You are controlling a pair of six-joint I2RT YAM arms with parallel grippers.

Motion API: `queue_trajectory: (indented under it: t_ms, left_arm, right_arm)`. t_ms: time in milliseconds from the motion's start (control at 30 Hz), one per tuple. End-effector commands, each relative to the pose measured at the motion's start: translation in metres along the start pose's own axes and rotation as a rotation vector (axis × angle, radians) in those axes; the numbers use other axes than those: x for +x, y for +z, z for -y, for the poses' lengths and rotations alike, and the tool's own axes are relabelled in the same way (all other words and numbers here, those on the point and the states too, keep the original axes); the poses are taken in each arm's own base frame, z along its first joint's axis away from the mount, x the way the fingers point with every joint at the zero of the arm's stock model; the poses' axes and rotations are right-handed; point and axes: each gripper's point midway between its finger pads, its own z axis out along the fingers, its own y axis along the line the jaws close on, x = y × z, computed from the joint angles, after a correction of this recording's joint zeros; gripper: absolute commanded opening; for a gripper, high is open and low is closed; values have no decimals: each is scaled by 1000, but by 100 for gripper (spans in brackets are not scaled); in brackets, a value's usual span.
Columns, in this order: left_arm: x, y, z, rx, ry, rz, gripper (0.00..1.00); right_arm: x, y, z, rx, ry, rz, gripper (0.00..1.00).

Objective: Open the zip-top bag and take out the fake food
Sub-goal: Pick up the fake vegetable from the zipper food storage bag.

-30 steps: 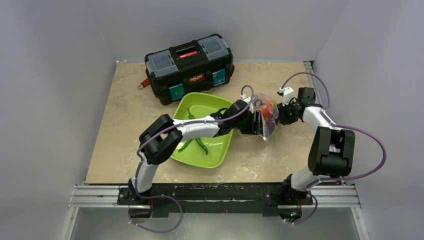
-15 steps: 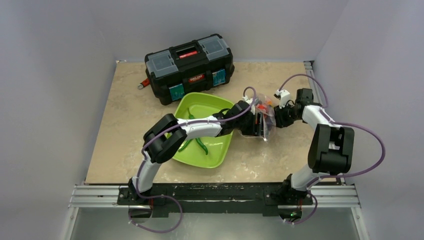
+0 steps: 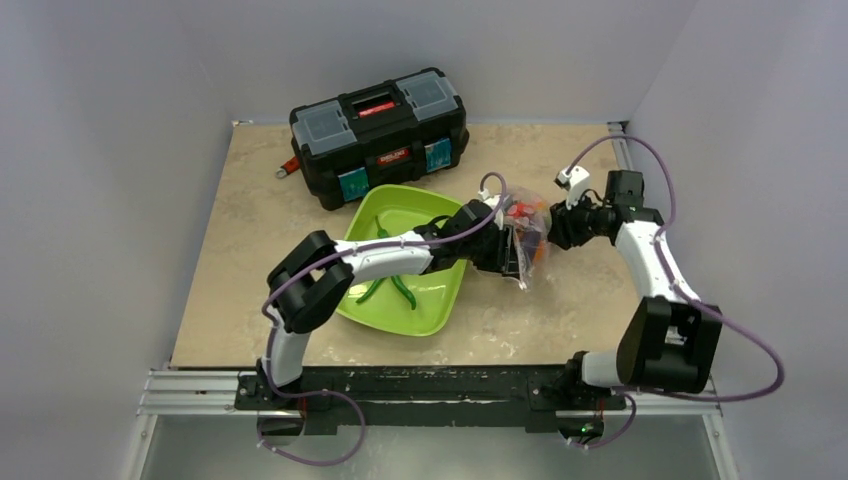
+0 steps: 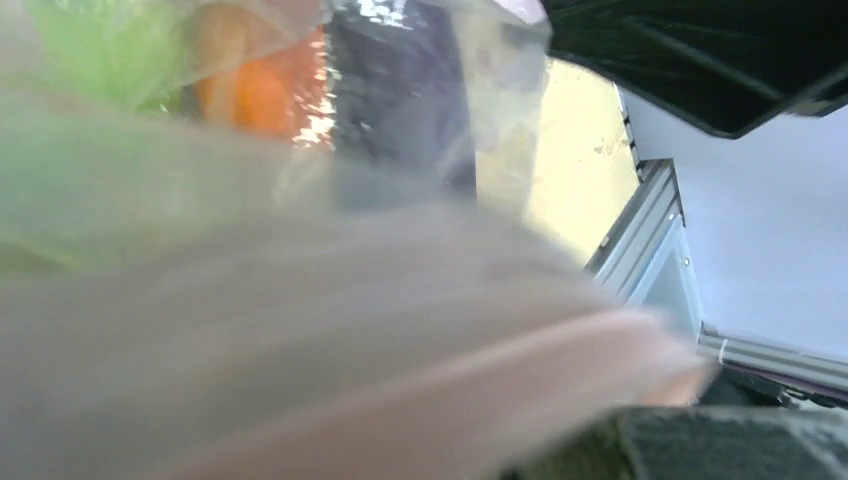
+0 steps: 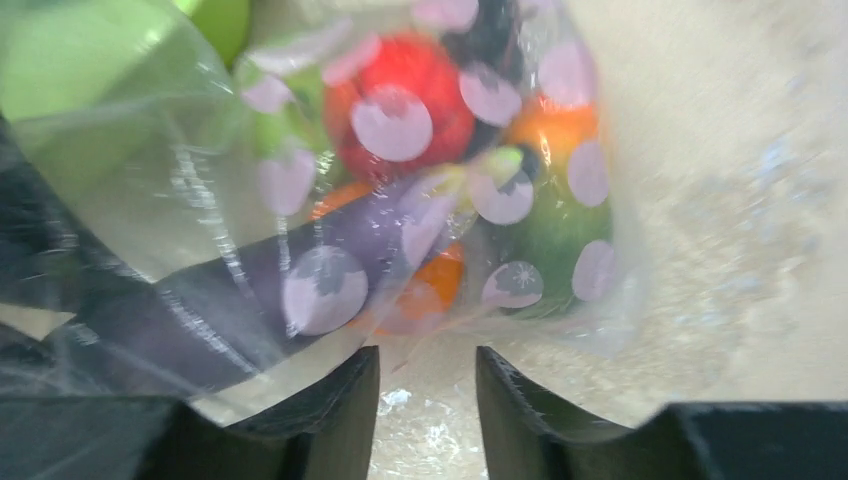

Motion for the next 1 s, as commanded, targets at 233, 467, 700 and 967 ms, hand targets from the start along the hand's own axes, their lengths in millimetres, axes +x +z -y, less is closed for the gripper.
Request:
queue_trajectory:
  t_ms: [233, 467, 700, 967]
  left_arm:
    - [-17, -55, 34, 100, 125, 47, 0]
    - [-8, -62, 31, 93, 130, 14, 0]
    - [-8, -66, 27, 46, 86, 4, 0]
    - [-16, -66, 31, 41, 50, 27, 0]
  right_arm:
    - [-39, -45, -55, -168, -164, 157, 72]
    - [-35, -30, -63, -237, -124, 129, 78]
    - [-48, -65, -122, -410, -246, 220, 78]
    - [-33, -48, -157, -411, -319, 181, 78]
